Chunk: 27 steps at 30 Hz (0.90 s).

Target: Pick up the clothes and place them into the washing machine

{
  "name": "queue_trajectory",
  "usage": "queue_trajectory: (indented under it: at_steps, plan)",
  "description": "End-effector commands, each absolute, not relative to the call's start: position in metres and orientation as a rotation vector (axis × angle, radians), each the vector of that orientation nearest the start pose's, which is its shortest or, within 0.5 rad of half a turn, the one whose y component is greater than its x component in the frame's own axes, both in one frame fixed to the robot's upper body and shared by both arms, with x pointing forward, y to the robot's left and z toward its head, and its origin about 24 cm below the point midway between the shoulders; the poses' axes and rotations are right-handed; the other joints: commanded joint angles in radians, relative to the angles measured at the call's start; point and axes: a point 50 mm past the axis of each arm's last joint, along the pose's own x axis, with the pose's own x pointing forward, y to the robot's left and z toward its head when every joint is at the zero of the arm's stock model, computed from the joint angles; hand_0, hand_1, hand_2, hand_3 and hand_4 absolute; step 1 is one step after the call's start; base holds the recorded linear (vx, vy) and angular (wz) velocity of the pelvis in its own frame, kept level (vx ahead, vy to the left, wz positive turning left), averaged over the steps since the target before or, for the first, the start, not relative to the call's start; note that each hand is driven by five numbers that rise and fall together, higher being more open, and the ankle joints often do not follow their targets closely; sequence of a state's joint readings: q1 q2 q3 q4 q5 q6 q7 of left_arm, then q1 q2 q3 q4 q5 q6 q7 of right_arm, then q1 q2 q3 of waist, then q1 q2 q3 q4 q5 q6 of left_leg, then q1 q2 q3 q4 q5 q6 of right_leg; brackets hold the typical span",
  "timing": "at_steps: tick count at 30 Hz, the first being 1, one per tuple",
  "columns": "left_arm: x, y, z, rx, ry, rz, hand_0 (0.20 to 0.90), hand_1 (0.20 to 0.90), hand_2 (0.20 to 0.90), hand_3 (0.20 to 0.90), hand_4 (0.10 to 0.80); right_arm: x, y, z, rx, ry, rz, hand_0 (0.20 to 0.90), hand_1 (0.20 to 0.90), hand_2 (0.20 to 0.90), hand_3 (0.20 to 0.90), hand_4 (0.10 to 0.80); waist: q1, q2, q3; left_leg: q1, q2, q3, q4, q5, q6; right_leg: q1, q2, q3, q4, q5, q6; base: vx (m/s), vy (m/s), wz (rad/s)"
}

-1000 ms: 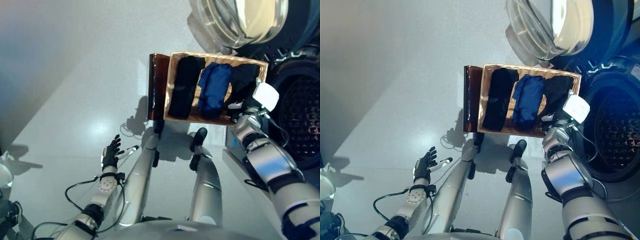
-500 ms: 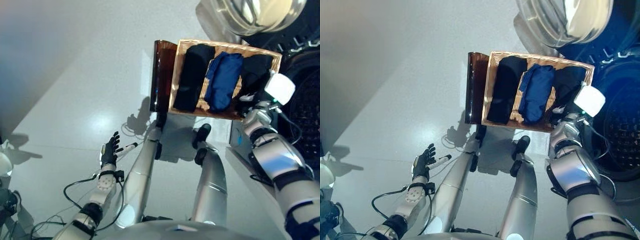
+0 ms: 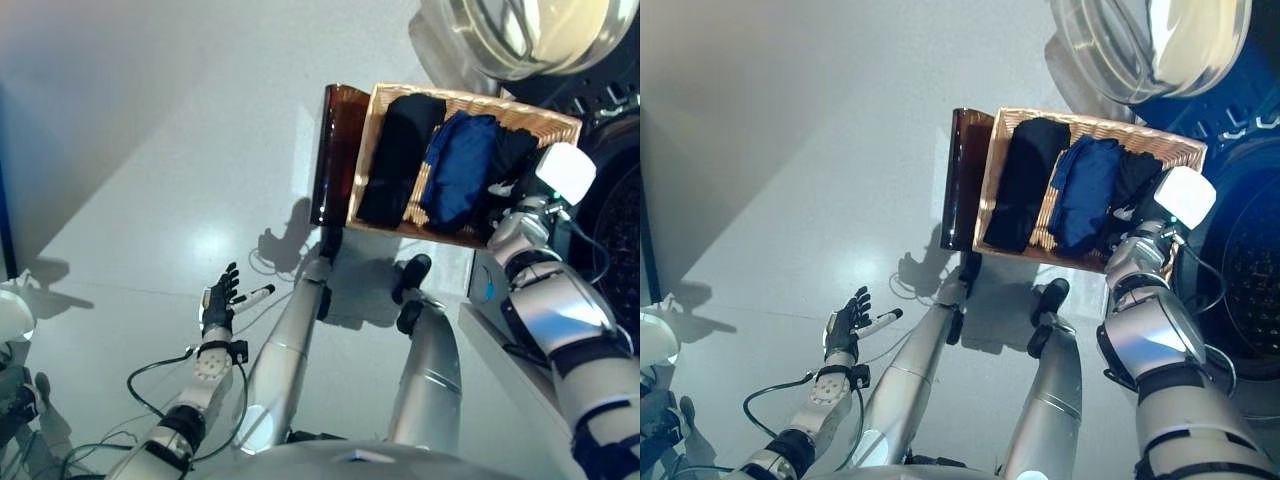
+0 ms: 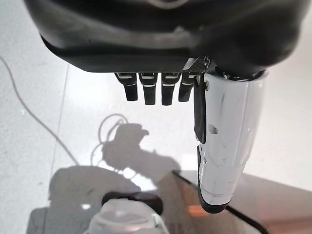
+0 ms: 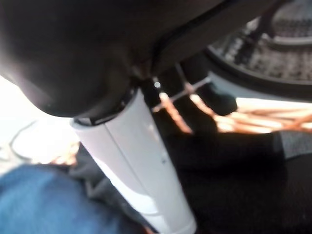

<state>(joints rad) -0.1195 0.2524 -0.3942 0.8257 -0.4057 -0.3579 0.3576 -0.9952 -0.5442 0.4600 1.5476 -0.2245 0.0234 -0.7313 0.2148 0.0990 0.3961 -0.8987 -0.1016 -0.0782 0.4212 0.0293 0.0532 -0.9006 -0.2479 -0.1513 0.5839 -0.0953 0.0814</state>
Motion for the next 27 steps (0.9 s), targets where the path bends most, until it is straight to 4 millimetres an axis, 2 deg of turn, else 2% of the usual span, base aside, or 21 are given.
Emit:
queue_trajectory:
  at_steps: [1,8,9,10,11,12,13,14,16,17,18,20,21,22,23,27]
  plan:
    - [0.193,0.214,-0.09,0.12,0.444,0.32,0.9,0.9,0.9,0.9,0.8,0.332,-0.356,0.109,-1.242,0.282,-0.912,0.2,0.2,0.2,0.2,0.3,-0.008,0.034,-0.04,0.061,-0.003,-0.006,-0.036,-0.058,-0.063,0.128,0.036,-0.021,-0.073,0.0,-0.027,0.021,0.003,-0.04]
    - [0.184,0.219,-0.096,0.133,0.485,0.315,0.9,0.9,0.9,0.9,0.8,0.324,-0.364,0.103,-1.207,0.316,-0.931,0.2,0.2,0.2,0.2,0.3,-0.017,0.019,-0.065,0.215,-0.001,-0.009,-0.15,-0.024,-0.067,0.281,0.045,-0.025,-0.212,0.045,-0.015,0.047,0.001,-0.05]
    - [0.182,0.218,-0.097,0.13,0.493,0.31,0.9,0.9,0.9,0.9,0.8,0.324,-0.364,0.102,-1.177,0.308,-0.936,0.2,0.2,0.2,0.2,0.3,-0.021,0.017,-0.069,0.235,0.002,-0.008,-0.165,-0.018,-0.069,0.298,0.046,-0.024,-0.227,0.052,-0.014,-0.046,0.029,-0.08]
    - [0.181,0.218,-0.098,0.127,0.499,0.302,0.9,0.9,0.9,0.9,0.8,0.322,-0.364,0.097,-1.121,0.309,-0.942,0.2,0.2,0.2,0.2,0.3,-0.027,0.018,-0.073,0.247,0.005,-0.002,-0.191,0.023,-0.067,0.319,0.048,-0.033,-0.269,0.093,-0.018,-0.039,0.034,-0.1]
    - [0.177,0.219,-0.1,0.117,0.513,0.306,0.9,0.9,0.9,0.9,0.8,0.322,-0.362,0.093,-0.982,0.285,-0.968,0.2,0.2,0.2,0.2,0.3,-0.033,0.015,-0.078,0.277,0.005,0.002,-0.21,0.026,-0.066,0.35,0.047,-0.033,-0.301,0.106,-0.013,-0.055,0.03,-0.09]
    - [0.177,0.219,-0.1,0.118,0.513,0.306,0.9,0.9,0.9,0.9,0.8,0.322,-0.362,0.093,-0.982,0.286,-0.968,0.2,0.2,0.2,0.2,0.3,-0.032,0.015,-0.078,0.278,0.005,0.002,-0.211,0.026,-0.066,0.351,0.047,-0.033,-0.302,0.106,-0.013,0.03,0.001,-0.09]
    - [0.175,0.218,-0.102,0.119,0.525,0.298,0.9,0.9,0.9,0.9,0.8,0.319,-0.361,0.086,-0.872,0.283,-0.988,0.2,0.2,0.2,0.2,0.3,-0.038,0.012,-0.079,0.295,0.006,0.005,-0.224,0.029,-0.064,0.368,0.048,-0.03,-0.32,0.114,-0.011,0.015,0.008,-0.1]
    - [0.173,0.217,-0.104,0.11,0.533,0.301,0.9,0.9,0.9,0.9,0.8,0.321,-0.354,0.08,-0.656,0.245,-1.009,0.2,0.2,0.2,0.2,0.3,-0.043,0.007,-0.082,0.309,0.009,0.009,-0.237,0.032,-0.064,0.384,0.048,-0.025,-0.343,0.121,-0.006,0.028,-0.003,-0.16]
    - [0.167,0.218,-0.106,0.109,0.546,0.301,0.9,0.9,0.9,0.9,0.8,0.314,-0.351,0.065,-0.549,0.26,-1.025,0.2,0.2,0.2,0.2,0.3,-0.053,0.001,-0.088,0.325,0.016,0.015,-0.255,0.034,-0.062,0.399,0.05,-0.023,-0.375,0.132,-0.003,0.014,-0.015,-0.21]
    - [0.164,0.22,-0.107,0.1,0.554,0.304,0.9,0.9,0.9,0.9,0.8,0.316,-0.343,0.059,-0.381,0.232,-1.025,0.2,0.2,0.2,0.2,0.3,-0.056,-0.002,-0.092,0.332,0.018,0.019,-0.261,0.033,-0.061,0.405,0.05,-0.018,-0.391,0.141,-0.001,0.003,-0.011,-0.16]
    - [0.161,0.222,-0.109,0.102,0.571,0.318,0.9,0.9,0.9,0.9,0.8,0.31,-0.344,0.052,-0.258,0.238,-1.074,0.2,0.2,0.2,0.2,0.3,-0.063,-0.004,-0.094,0.335,0.019,0.023,-0.263,0.032,-0.059,0.411,0.052,-0.012,-0.406,0.147,0.001,0.002,0.008,-0.09]
    - [0.156,0.226,-0.111,0.084,0.578,0.338,0.9,0.9,0.9,0.9,0.8,0.311,-0.328,0.039,-0.019,0.184,-1.058,0.2,0.2,0.2,0.2,0.3,-0.072,-0.011,-0.097,0.334,0.022,0.036,-0.27,0.032,-0.057,0.41,0.054,0.006,-0.439,0.169,0.007,-0.019,0.026,-0.24]
    - [0.153,0.228,-0.111,0.082,0.583,0.339,0.9,0.9,0.9,0.9,0.8,0.305,-0.327,0.03,0.073,0.191,-1.086,0.2,0.2,0.2,0.2,0.3,-0.074,-0.014,-0.1,0.331,0.025,0.041,-0.274,0.031,-0.056,0.413,0.055,0.011,-0.458,0.179,0.008,-0.045,0.035,-0.37]
    - [0.151,0.23,-0.112,0.072,0.586,0.355,0.9,0.9,0.9,0.9,0.8,0.305,-0.314,0.021,0.251,0.159,-1.062,0.2,0.2,0.2,0.2,0.3,-0.08,-0.014,-0.099,0.324,0.032,0.046,-0.272,0.032,-0.054,0.406,0.061,0.025,-0.474,0.188,0.008,-0.034,0.016,-0.34]
    - [0.151,0.23,-0.112,0.073,0.587,0.355,0.9,0.9,0.9,0.9,0.8,0.304,-0.314,0.02,0.254,0.16,-1.062,0.2,0.2,0.2,0.2,0.3,-0.079,-0.015,-0.101,0.324,0.033,0.047,-0.272,0.032,-0.054,0.406,0.061,0.026,-0.475,0.189,0.008,-0.037,0.02,-0.31]
    - [0.152,0.226,-0.111,0.017,0.573,0.374,0.9,0.9,0.9,0.9,0.8,0.301,-0.285,0.005,0.621,0.071,-1.028,0.2,0.2,0.2,0.2,0.3,-0.093,-0.01,-0.099,0.296,0.041,0.056,-0.25,0.026,-0.049,0.369,0.067,0.051,-0.459,0.187,0.003,-0.024,0.003,-0.28]
